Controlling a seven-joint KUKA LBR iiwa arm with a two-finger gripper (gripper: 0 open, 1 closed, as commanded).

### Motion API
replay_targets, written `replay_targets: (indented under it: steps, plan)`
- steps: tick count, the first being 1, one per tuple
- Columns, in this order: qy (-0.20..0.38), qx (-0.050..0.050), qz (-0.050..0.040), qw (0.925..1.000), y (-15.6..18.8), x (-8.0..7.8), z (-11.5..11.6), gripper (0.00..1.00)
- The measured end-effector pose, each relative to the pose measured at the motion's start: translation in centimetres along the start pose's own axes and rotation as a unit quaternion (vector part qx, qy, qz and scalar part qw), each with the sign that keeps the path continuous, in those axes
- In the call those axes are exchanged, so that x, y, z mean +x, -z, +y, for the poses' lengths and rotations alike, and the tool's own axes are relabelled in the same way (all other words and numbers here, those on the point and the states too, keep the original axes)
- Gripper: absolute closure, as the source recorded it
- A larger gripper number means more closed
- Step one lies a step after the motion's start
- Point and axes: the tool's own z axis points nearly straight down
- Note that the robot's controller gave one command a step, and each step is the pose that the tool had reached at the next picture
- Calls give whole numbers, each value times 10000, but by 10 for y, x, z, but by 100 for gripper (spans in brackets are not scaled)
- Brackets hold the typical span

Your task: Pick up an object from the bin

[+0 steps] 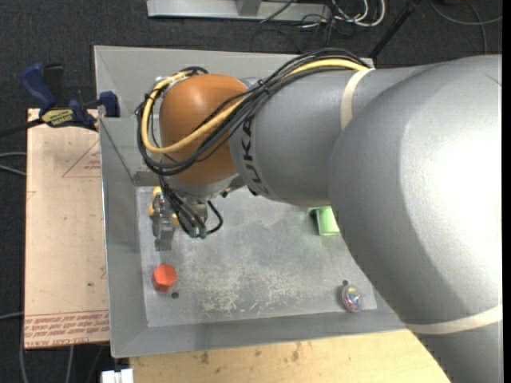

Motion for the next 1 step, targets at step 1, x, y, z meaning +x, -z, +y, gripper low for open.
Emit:
replay_targets:
  steps: [1]
  plan:
    - [-19,17,25,10000,-2,1,-3,0]
